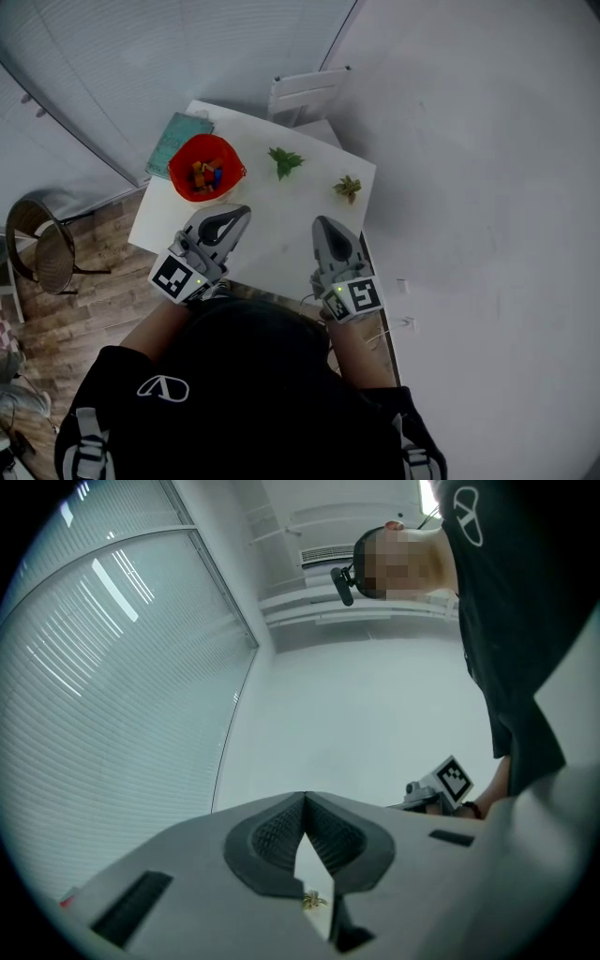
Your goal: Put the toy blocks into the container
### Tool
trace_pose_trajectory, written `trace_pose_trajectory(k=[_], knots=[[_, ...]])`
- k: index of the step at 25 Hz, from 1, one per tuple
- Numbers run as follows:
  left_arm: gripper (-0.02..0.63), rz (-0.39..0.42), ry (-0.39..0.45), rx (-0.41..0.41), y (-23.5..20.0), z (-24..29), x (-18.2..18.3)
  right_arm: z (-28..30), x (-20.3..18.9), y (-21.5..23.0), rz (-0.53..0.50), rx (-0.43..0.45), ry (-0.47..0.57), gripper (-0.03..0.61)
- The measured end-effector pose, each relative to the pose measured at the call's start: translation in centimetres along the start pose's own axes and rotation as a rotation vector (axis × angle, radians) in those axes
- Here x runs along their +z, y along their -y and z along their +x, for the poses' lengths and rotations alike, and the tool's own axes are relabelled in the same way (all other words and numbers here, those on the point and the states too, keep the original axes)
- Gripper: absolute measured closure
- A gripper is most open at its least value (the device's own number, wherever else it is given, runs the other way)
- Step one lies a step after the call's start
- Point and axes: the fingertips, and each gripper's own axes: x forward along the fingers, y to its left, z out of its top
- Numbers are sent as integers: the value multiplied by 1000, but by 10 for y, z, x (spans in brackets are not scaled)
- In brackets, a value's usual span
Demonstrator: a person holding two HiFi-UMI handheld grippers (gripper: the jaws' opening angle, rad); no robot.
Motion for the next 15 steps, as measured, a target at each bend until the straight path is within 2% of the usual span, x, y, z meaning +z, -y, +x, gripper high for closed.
trace_pose_trajectory(k=[15], knots=[[609,-5,-9,-12,2,5,-3,2,0,-1,-11,-3,-13,575]])
